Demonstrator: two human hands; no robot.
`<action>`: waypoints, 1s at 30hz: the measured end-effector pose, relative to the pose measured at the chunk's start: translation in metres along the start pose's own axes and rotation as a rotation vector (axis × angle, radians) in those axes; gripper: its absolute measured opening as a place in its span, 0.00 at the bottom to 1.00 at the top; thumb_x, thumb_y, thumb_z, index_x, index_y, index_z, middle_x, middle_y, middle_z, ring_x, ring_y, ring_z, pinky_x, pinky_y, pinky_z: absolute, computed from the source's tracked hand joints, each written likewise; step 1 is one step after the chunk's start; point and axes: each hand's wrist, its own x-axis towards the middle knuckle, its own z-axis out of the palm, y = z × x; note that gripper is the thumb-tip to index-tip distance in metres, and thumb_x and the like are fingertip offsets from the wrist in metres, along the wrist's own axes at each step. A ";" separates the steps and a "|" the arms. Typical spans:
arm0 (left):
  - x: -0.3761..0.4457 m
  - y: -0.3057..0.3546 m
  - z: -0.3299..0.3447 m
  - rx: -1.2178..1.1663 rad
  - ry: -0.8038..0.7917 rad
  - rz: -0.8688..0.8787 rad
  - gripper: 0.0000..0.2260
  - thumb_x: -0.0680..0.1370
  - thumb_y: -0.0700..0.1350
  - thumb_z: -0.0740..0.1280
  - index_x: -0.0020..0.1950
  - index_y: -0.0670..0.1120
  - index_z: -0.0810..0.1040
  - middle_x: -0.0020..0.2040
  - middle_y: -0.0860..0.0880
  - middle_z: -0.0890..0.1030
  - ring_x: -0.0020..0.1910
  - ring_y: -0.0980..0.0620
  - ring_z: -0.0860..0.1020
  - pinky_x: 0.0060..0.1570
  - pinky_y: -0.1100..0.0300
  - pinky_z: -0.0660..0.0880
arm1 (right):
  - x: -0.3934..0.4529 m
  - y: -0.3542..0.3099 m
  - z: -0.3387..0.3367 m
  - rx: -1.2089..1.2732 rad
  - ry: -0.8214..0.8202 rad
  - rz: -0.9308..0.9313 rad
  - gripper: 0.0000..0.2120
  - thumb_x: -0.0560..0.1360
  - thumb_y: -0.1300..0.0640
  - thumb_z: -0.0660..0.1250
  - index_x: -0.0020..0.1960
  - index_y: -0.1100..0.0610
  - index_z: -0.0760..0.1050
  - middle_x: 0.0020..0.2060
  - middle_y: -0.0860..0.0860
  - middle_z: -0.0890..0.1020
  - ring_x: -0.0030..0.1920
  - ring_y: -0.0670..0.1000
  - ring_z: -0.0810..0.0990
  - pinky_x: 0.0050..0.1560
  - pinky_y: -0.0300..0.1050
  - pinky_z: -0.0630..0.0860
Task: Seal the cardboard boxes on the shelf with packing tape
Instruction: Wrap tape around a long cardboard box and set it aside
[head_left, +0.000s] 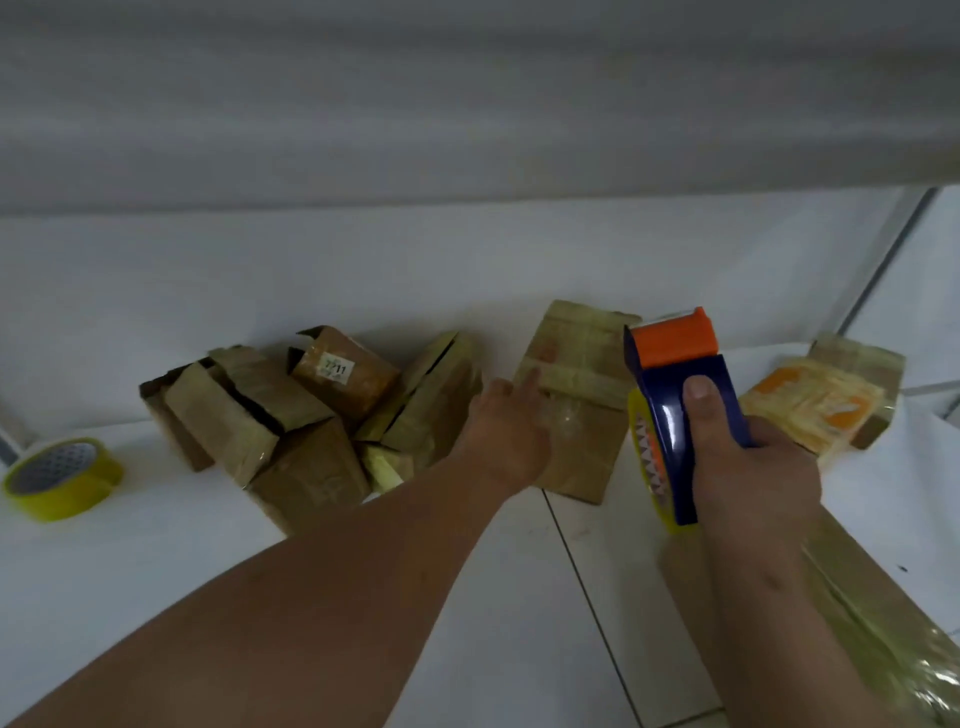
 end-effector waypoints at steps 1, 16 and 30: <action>0.003 -0.008 -0.001 -0.002 0.060 -0.044 0.30 0.78 0.53 0.60 0.78 0.52 0.54 0.73 0.44 0.63 0.72 0.39 0.61 0.67 0.47 0.65 | 0.001 0.001 0.002 -0.002 0.000 -0.012 0.33 0.73 0.37 0.66 0.42 0.71 0.73 0.32 0.64 0.76 0.28 0.55 0.71 0.29 0.43 0.64; -0.017 -0.101 0.002 0.187 0.015 -0.345 0.28 0.77 0.52 0.66 0.73 0.53 0.58 0.72 0.46 0.55 0.65 0.36 0.63 0.61 0.45 0.70 | -0.051 0.027 0.038 -0.166 -0.331 -0.013 0.28 0.68 0.31 0.66 0.31 0.57 0.72 0.25 0.53 0.78 0.27 0.53 0.77 0.30 0.45 0.70; -0.182 -0.137 -0.027 0.001 0.049 -0.064 0.40 0.69 0.60 0.71 0.77 0.57 0.57 0.72 0.55 0.59 0.69 0.50 0.64 0.66 0.57 0.68 | -0.106 0.014 0.011 -0.218 -0.544 0.013 0.26 0.70 0.35 0.67 0.30 0.57 0.69 0.24 0.52 0.74 0.25 0.50 0.72 0.30 0.41 0.66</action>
